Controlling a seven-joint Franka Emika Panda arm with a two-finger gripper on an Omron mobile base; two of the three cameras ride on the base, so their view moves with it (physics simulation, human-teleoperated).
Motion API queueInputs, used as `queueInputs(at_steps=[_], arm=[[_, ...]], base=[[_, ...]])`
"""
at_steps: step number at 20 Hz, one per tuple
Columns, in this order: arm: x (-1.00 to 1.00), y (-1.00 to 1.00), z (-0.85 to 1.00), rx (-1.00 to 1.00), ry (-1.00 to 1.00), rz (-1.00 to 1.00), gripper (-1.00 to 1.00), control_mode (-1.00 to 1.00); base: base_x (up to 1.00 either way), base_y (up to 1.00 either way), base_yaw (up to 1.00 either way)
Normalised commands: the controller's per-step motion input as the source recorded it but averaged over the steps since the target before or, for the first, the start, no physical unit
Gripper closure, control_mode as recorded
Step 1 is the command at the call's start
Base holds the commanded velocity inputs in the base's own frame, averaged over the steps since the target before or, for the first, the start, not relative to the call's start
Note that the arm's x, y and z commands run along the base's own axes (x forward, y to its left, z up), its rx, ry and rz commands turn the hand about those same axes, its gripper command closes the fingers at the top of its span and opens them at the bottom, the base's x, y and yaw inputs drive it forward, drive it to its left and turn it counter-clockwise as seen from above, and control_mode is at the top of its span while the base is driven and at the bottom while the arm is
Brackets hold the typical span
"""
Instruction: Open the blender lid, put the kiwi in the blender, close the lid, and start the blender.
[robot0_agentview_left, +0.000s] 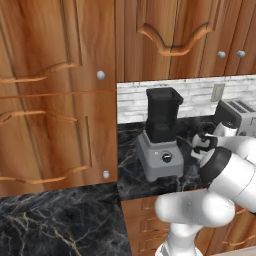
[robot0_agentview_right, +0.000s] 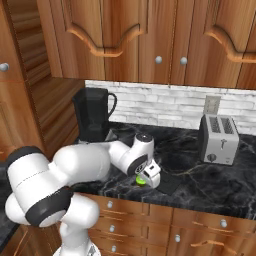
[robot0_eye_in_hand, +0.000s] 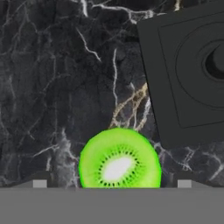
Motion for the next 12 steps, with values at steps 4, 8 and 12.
queueInputs(at_steps=[4, 8, 12], arm=[[0.08, 0.01, -0.21, 0.00, 0.03, -0.06, -1.00, -1.00], [0.00, 0.00, -0.28, 0.00, 0.03, -0.05, -1.00, -1.00], [0.00, 0.03, -0.26, 0.00, 0.03, -0.04, -1.00, -1.00]], base=[[0.00, 0.00, 0.00], [0.00, 0.00, 0.00], [0.00, 0.00, 0.00]])
